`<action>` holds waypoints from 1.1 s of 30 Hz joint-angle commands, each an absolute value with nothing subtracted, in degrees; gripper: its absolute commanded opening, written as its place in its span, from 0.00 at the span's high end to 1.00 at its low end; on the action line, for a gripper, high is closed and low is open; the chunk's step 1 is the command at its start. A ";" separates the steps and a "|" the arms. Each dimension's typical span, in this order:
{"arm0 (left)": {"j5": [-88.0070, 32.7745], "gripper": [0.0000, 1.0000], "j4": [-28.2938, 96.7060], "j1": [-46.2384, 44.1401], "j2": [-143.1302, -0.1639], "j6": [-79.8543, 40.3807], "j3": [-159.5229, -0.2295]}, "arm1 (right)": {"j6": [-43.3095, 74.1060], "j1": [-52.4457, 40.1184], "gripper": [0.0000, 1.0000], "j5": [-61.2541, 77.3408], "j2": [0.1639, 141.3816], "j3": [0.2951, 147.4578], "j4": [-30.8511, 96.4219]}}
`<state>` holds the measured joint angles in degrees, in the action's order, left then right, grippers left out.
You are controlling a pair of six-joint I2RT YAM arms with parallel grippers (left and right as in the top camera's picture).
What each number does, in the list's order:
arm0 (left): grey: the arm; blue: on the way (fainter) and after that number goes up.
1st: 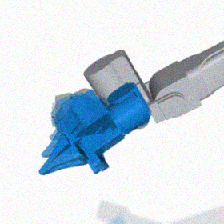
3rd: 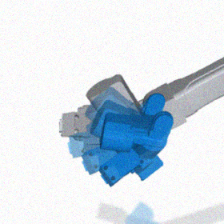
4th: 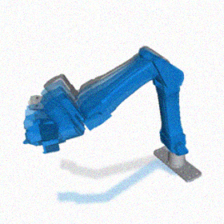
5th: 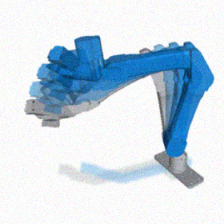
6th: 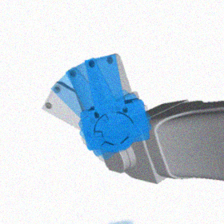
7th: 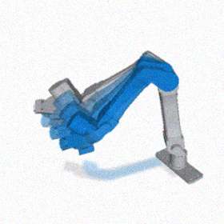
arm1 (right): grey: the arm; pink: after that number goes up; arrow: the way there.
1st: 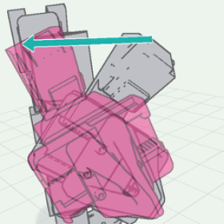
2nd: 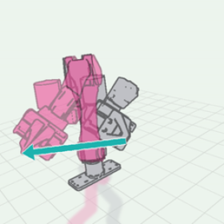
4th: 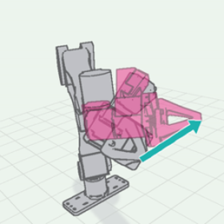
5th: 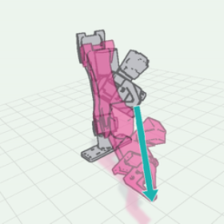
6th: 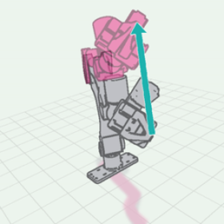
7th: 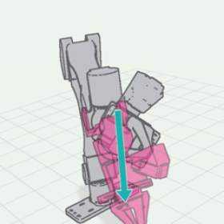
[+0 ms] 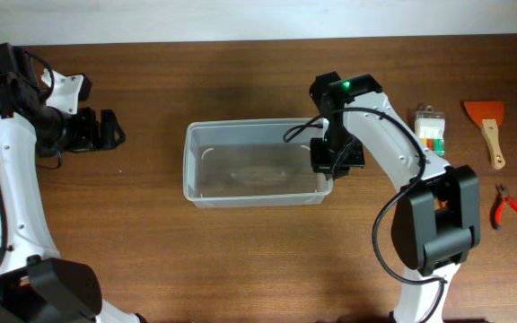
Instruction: Pack container
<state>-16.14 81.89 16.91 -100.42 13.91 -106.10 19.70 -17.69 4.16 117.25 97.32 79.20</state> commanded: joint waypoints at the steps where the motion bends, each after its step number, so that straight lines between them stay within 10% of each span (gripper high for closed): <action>1: -17.21 0.01 82.11 17.17 -100.73 13.32 -107.53 | 18.26 -18.37 0.96 4.21 116.75 96.29 79.90; 33: -17.19 0.01 82.08 17.17 -100.73 13.34 -107.53 | 17.87 -18.37 0.96 3.88 116.75 94.06 79.66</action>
